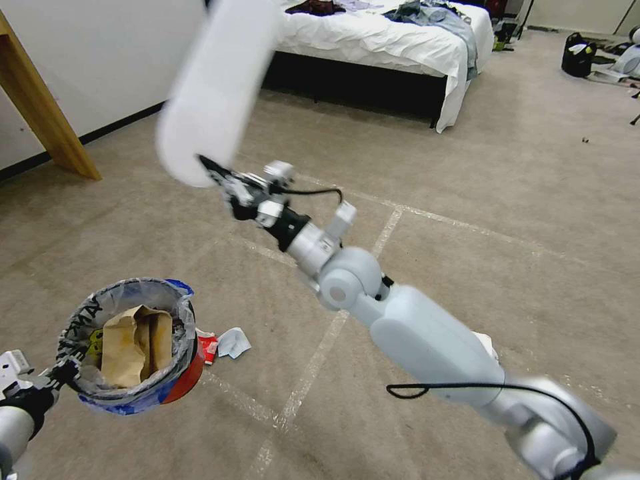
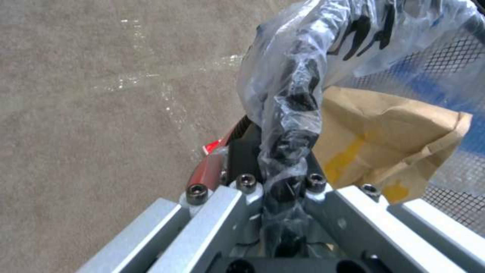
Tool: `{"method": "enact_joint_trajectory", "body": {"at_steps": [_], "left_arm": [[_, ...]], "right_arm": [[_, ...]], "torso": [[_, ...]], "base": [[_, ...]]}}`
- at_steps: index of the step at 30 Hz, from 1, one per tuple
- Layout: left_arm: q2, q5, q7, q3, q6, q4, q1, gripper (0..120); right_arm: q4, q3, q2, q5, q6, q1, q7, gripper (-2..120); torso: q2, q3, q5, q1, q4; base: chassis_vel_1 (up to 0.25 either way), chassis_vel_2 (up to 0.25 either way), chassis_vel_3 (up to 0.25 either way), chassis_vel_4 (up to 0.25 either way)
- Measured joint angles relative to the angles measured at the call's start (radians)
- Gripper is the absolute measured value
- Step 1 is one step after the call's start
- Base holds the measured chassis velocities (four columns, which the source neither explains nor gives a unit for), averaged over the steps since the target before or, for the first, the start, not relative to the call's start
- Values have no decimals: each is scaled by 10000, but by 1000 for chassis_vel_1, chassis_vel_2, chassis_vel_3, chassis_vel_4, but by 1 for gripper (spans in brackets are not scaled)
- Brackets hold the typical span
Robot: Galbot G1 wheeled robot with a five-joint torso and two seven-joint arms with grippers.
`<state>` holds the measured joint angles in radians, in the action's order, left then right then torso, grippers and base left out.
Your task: Pick up the trash bin and place the garbage on the floor into it.
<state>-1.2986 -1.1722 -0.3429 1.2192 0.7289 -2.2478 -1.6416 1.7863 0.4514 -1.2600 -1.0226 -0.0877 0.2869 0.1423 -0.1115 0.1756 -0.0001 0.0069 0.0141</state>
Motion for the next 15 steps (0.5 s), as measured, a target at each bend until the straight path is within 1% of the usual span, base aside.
{"method": "enact_joint_trajectory", "body": {"at_steps": [4, 6, 7, 9, 10, 12, 15], "left_arm": [[3, -23, -14, 0, 3, 1, 12, 0], [108, -179, -105, 15, 18, 1, 72, 0], [108, -179, -105, 15, 18, 1, 72, 0], [168, -270, -156, 37, 29, 1, 119, 0], [168, -270, -156, 37, 29, 1, 119, 0], [209, -339, -191, 59, 40, 11, 148, 0], [217, -350, -196, 64, 41, 18, 156, 0]], "right_arm": [[98, 419, 97, 44, 58, -239, -13, 0], [282, 1492, 345, 421, 364, -677, -162, 0], [282, 1492, 345, 421, 364, -677, -162, 0], [327, 2103, 472, 602, 514, -909, -269, 0], [327, 2103, 472, 602, 514, -909, -269, 0], [355, 2657, 580, 773, 663, -1091, -359, 0], [359, 2844, 619, 812, 679, -1144, -398, 0]], "torso": [[0, 0, 0, 0, 0], [0, 0, 0, 0, 3], [0, 0, 0, 0, 3], [1, 0, 0, 0, 2], [1, 0, 0, 0, 2], [0, 0, 0, 1, 2], [0, 0, 0, 0, 2]], "base": [[0, 0, 0, 0], [0, 0, 0, 0], [0, 0, 0, 0], [0, 0, 0, 0], [0, 0, 0, 0], [0, 0, 0, 0], [0, 0, 0, 0]]}}
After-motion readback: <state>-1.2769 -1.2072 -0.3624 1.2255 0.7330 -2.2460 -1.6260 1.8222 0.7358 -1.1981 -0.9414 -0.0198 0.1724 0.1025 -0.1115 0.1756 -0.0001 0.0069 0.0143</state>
